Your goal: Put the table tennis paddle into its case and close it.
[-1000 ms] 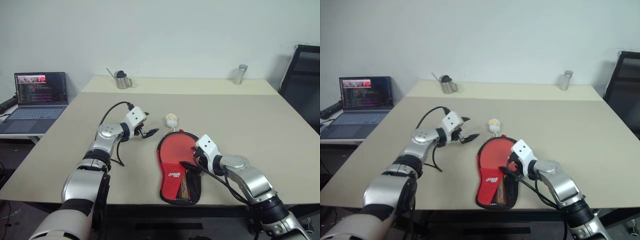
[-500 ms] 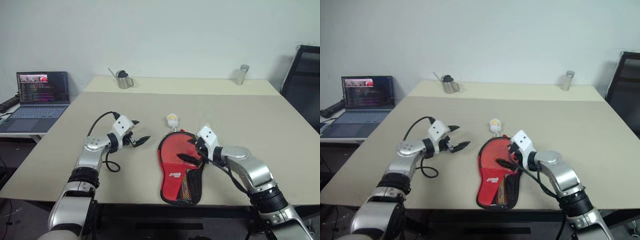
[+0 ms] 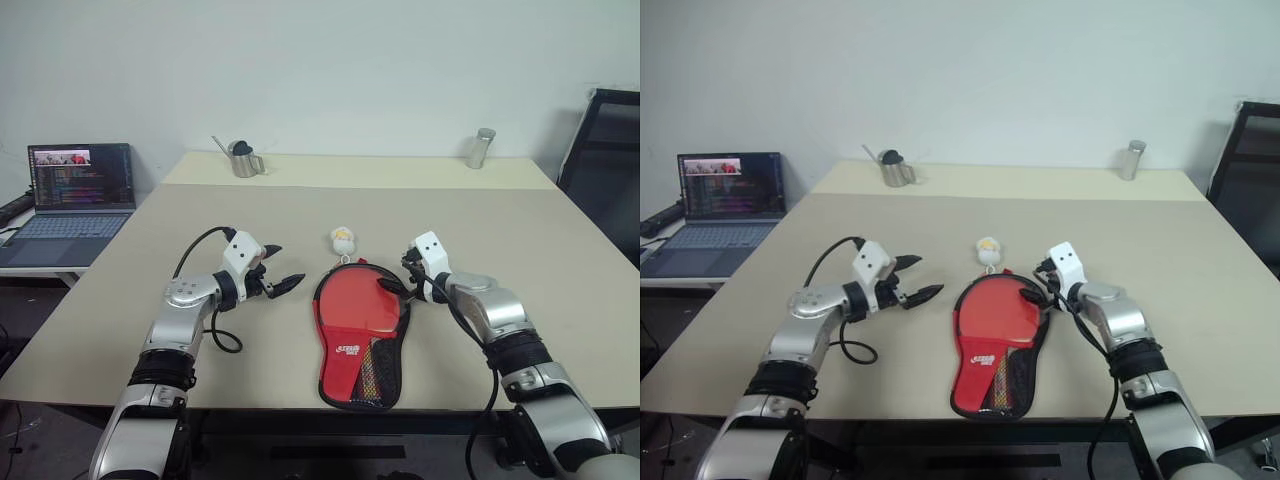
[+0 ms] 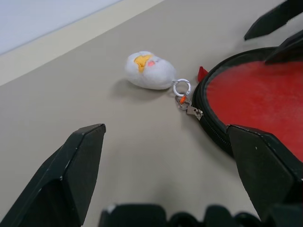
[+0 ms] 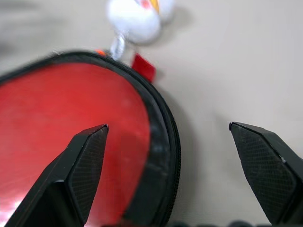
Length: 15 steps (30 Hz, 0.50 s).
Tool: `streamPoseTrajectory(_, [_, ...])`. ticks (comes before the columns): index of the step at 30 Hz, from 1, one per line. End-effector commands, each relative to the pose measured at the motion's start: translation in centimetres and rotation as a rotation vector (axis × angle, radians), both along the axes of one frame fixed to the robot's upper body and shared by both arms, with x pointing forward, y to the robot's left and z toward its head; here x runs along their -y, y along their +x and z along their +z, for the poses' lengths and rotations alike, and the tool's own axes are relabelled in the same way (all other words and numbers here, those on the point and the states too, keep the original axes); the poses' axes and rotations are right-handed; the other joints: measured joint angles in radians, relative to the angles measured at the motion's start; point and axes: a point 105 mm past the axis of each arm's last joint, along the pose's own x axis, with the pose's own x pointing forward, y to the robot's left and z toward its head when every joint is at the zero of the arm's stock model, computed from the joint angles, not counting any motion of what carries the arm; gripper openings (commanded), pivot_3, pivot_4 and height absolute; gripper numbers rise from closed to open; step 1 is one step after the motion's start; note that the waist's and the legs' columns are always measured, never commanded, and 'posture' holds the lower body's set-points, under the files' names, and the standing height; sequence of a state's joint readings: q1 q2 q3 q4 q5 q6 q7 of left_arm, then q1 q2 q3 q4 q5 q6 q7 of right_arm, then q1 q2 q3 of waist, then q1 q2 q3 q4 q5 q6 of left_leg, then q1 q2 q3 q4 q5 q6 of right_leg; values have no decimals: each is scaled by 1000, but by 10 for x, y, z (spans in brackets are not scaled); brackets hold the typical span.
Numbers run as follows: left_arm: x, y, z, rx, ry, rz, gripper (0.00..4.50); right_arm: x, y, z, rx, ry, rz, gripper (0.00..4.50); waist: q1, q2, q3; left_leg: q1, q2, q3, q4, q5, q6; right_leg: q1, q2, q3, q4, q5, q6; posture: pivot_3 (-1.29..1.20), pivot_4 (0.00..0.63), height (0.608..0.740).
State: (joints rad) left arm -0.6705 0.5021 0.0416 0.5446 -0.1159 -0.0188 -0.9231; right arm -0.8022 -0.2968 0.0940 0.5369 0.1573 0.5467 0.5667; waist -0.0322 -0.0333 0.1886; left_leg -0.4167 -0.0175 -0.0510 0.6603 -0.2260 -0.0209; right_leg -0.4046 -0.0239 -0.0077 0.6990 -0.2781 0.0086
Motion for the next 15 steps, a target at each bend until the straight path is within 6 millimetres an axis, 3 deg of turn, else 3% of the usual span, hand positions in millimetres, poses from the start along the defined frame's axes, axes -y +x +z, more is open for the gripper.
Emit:
streamPoseTrajectory(1, [1, -1, 18, 60, -11, -4, 4461, -2, 9, 11, 27, 45, -27, 4500, 0, 0, 0, 0, 0, 0, 0, 0, 0, 0, 0, 0, 0, 0, 0, 0, 150, 740])
streamPoseTrajectory(3, [1, -2, 20, 65, -6, -4, 4461, -4, 11, 6, -1, 68, -33, 4500, 1, 0, 0, 0, 0, 0, 0, 0, 0, 0, 0, 0, 0, 0, 0, 0, 150, 740])
streamPoseTrajectory(6, [0, -2, 22, 70, 0, -2, 4500, -3, 13, 0, -42, 102, -48, 3864, 1, 0, 0, 0, 0, 0, 0, 0, 0, 0, 0, 0, 0, 0, 0, 0, 150, 740])
streamPoseTrajectory(15, [-5, -8, 22, 74, 22, 4, 4500, -13, 9, -10, -101, 118, 44, 849, 0, 0, 0, 1, 0, 0, 0, 0, 0, 0, 0, 0, 0, 0, 0, 0, 150, 740])
